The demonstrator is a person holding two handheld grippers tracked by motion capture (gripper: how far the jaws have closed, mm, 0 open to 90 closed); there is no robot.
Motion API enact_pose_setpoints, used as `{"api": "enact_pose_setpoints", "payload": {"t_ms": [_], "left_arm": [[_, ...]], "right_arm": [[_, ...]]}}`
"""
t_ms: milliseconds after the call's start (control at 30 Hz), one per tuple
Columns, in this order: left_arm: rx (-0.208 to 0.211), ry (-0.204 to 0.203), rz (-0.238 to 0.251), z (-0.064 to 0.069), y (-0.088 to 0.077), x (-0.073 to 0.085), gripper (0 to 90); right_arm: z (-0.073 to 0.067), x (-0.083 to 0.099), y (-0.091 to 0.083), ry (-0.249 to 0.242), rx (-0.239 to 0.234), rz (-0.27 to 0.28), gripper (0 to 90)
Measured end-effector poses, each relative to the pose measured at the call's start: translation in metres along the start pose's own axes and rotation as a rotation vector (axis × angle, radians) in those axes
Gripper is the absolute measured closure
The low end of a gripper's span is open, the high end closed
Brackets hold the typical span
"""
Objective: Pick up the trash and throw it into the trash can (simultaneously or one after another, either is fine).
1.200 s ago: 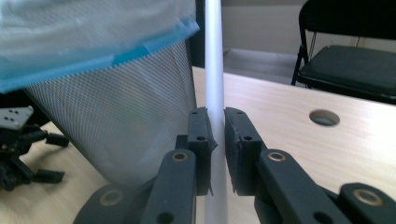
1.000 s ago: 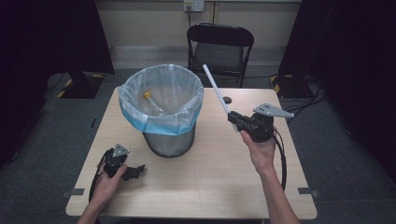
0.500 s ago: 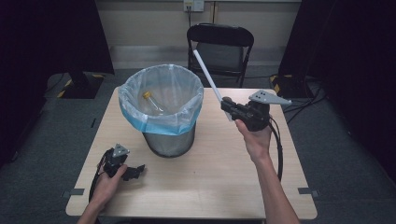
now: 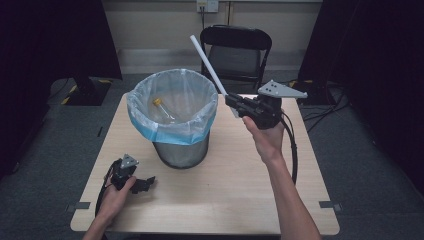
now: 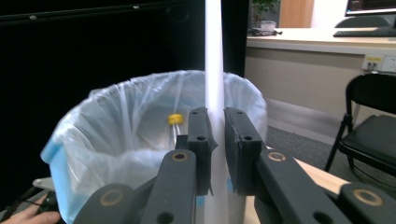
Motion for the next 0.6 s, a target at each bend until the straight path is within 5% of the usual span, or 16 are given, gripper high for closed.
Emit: {"api": "enact_pose_setpoints", "payload": {"t_ms": [600], "left_arm": [[0.0, 0.0, 0.0, 0.0, 0.0, 0.0, 0.0]], "right_arm": [[-0.025, -0.025, 0.042, -0.012, -0.103, 0.0, 81.5]]}}
Point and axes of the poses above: each handheld gripper's, and its own axes: y roughly forward along the jaws, x roughly out of its underside, z roughly to its right, the point moved 5 cm from there along y, roughly forward along the jaws, and after that the axes turned 7 degrees about z, right-handed, at the moved point
